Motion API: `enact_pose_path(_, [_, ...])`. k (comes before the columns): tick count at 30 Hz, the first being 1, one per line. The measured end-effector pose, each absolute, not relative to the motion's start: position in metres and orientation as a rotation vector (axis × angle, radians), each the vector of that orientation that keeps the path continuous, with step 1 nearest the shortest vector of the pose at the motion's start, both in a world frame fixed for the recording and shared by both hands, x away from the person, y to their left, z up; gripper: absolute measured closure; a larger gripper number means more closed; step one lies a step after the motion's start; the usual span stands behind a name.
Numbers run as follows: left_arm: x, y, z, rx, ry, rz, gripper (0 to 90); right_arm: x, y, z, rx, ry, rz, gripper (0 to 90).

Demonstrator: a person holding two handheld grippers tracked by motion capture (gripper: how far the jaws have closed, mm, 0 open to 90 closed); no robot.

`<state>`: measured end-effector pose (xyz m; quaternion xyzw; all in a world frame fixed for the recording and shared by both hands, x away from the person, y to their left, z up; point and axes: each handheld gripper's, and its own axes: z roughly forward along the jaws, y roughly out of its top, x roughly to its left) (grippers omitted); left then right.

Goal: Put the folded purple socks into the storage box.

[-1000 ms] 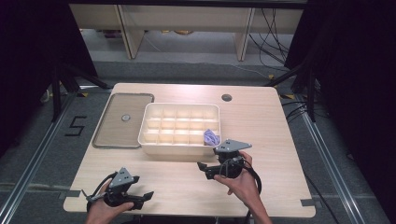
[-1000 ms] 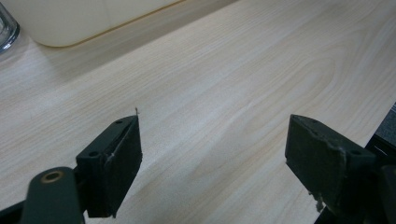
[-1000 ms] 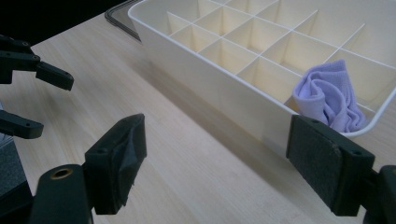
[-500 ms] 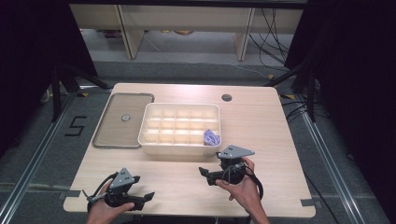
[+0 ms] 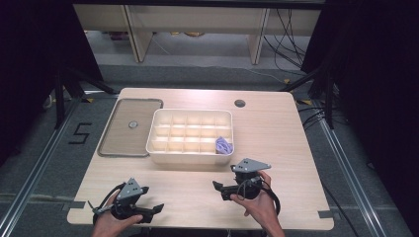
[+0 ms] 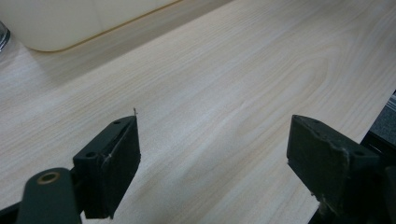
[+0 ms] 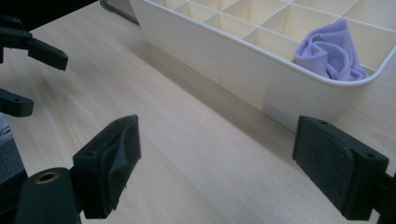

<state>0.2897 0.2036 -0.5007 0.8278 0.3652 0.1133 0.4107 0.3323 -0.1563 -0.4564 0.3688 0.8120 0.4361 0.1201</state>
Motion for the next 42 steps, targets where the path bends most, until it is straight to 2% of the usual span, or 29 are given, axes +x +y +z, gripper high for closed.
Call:
enact_pose_path(7, [0.289,0.203,-0.501,2.084,0.919,0.277,16.8,0.329,-0.159,-0.46,1.088,2.371,1.292,16.1])
enact_pose_path(8, [0.288,0.2,-0.502,2.04,0.961,0.261,16.8,0.327,-0.161,-0.462,1.092,2.369,1.275,16.0])
enact_pose_path(13, [0.288,0.202,-0.501,2.092,0.912,0.277,16.8,0.323,-0.163,-0.467,1.077,2.376,1.284,15.9])
enact_pose_path(17, [0.287,0.198,-0.502,2.039,0.955,0.261,16.7,0.319,-0.165,-0.468,1.083,2.376,1.275,15.9])
enact_pose_path(21, [0.288,0.201,-0.501,2.096,0.903,0.276,16.8,0.315,-0.165,-0.471,1.082,2.36,1.282,15.9])
enact_pose_path(24, [0.286,0.196,-0.502,2.048,0.934,0.264,16.8,0.312,-0.164,-0.472,1.069,2.378,1.279,15.9])
enact_pose_path(28, [0.287,0.199,-0.501,2.101,0.9,0.281,16.8,0.31,-0.164,-0.475,1.049,2.385,1.262,15.9])
enact_pose_path(30, [0.285,0.195,-0.503,2.051,0.932,0.261,16.7,0.309,-0.163,-0.476,1.047,2.39,1.264,15.9])
enact_pose_path(31, [0.286,0.197,-0.502,2.093,0.903,0.267,16.8,0.309,-0.163,-0.478,1.036,2.392,1.262,15.9])
enact_pose_path(42, [0.282,0.192,-0.501,2.11,0.87,0.268,16.8,0.301,-0.158,-0.488,0.988,2.453,1.231,15.9])
